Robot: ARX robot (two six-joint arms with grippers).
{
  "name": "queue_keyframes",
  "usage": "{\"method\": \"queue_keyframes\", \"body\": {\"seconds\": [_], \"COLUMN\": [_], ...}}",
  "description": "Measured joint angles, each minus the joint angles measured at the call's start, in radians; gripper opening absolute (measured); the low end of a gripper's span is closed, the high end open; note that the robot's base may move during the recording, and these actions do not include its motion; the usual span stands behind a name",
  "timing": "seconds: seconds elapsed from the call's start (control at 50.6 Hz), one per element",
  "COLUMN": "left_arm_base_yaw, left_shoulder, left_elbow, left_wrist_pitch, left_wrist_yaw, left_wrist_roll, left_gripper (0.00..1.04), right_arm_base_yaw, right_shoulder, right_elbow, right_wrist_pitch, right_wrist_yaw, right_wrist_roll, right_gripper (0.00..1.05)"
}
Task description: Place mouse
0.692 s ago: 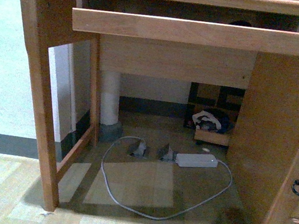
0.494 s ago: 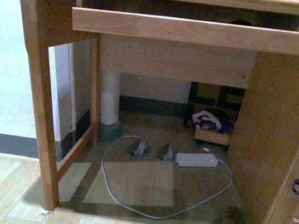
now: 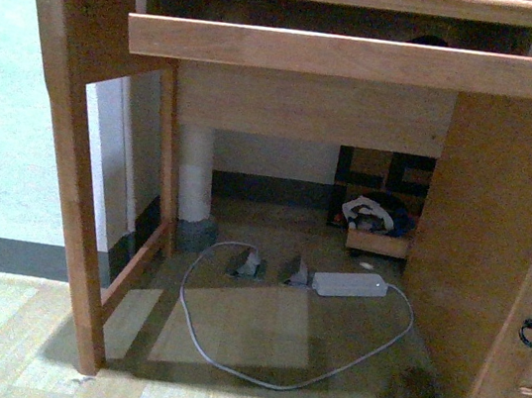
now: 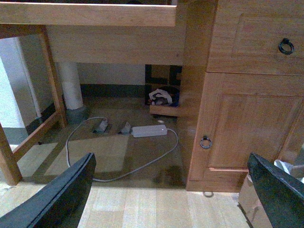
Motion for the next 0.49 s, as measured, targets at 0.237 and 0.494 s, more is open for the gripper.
{"method": "queue_keyframes", "body": {"seconds": [0.237, 0.494], "left_arm_base_yaw": [0.0, 0.0], "left_shoulder": [0.0, 0.0], "left_elbow": [0.0, 0.0], "left_wrist_pitch": [0.003, 0.001], "left_wrist_yaw": [0.0, 0.0], "left_wrist_roll": [0.0, 0.0], "left_gripper": [0.98, 0.98], "right_arm_base_yaw": [0.0, 0.0], "right_shoulder": [0.0, 0.0], "right_elbow": [0.0, 0.0], "right_wrist_pitch": [0.0, 0.0], "right_wrist_yaw": [0.0, 0.0], "right_wrist_roll": [0.0, 0.0], "right_gripper": [0.98, 0.98]}}
